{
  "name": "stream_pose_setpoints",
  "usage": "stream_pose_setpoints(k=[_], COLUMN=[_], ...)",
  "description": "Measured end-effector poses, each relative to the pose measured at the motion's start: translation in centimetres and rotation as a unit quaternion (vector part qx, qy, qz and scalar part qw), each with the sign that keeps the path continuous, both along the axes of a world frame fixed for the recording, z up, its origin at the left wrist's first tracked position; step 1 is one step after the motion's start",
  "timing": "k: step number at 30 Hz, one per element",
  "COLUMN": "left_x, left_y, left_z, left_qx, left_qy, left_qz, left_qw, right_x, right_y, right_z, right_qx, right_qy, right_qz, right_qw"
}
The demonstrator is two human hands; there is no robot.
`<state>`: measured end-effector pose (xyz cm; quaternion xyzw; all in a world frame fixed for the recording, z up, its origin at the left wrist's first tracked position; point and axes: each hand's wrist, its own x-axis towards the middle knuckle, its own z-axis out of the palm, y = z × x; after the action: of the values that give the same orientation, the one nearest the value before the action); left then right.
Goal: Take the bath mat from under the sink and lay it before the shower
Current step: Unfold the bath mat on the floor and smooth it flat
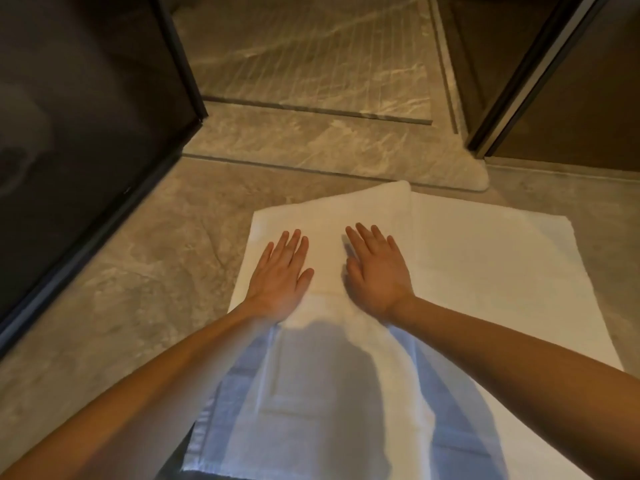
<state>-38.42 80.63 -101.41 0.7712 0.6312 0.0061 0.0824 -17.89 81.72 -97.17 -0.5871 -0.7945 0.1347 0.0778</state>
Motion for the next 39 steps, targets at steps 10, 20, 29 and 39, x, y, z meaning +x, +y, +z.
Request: stream_pose_setpoints(k=[10,20,29,39], left_x=[-1.9,-4.3,-4.1,-6.1], left_y=[0.5,8.5,8.8,6.7], left_z=[0.2,5.3,3.9,2.9], left_qx=[0.039,-0.096,-0.042,0.090], left_qy=[-0.031,-0.365,-0.481,-0.429], left_qz=[-0.030,0.370,0.349,0.304], left_qw=[0.998,0.849,0.803,0.846], right_x=[-1.5,-1.3,-1.3,-1.2], right_y=[-0.3,-0.2,-0.2,-0.3], right_z=[-2.7,-3.1,-3.1,-3.2], right_qx=[-0.011,-0.008,-0.001,0.000], right_qy=[-0.117,-0.087,-0.082,-0.073], right_qz=[0.036,0.027,0.021,0.018], right_qw=[0.992,0.996,0.996,0.997])
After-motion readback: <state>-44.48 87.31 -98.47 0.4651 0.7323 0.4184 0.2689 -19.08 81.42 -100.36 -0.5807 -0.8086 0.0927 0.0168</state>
